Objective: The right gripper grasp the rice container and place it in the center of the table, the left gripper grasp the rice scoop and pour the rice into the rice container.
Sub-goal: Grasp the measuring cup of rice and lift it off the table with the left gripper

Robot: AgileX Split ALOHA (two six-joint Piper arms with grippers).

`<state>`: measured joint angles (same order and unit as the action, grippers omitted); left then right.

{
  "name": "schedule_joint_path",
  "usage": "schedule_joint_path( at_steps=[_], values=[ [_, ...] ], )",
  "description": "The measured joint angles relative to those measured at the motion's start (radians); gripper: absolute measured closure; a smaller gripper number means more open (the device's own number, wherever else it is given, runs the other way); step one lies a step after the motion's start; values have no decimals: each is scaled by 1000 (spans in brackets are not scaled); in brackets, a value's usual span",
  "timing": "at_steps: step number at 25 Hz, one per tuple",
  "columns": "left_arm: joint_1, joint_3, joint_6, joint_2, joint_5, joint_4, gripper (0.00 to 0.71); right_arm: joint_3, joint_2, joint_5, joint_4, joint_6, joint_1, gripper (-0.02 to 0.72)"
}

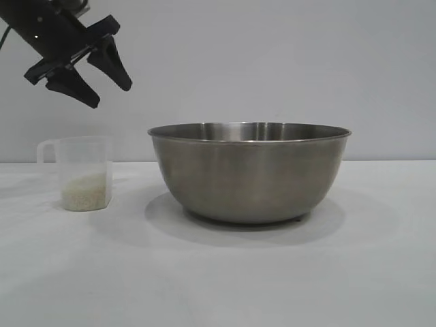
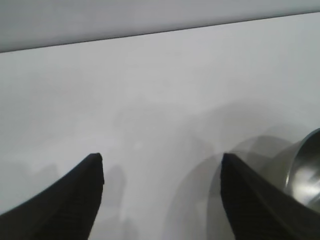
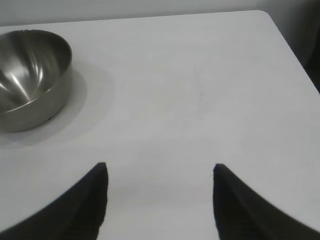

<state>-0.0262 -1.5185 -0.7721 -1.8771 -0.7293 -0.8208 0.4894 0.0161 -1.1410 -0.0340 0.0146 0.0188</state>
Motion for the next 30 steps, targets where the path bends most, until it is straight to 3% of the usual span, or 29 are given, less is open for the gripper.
schedule_joint_path(
  at_steps=[7, 12, 18, 24, 30],
  values=[
    [0, 0, 178, 119, -194, 133, 274, 0, 0, 0, 0, 0, 0, 316],
    [0, 0, 395, 182, -323, 369, 274, 0, 0, 0, 0, 0, 0, 316],
    [0, 0, 528, 278, -455, 577, 274, 0, 0, 0, 0, 0, 0, 316],
    [0, 2, 569, 379, -508, 604, 274, 0, 0, 0, 0, 0, 0, 316],
    [0, 112, 594, 529, -518, 604, 274, 0, 0, 0, 0, 0, 0, 316]
  ],
)
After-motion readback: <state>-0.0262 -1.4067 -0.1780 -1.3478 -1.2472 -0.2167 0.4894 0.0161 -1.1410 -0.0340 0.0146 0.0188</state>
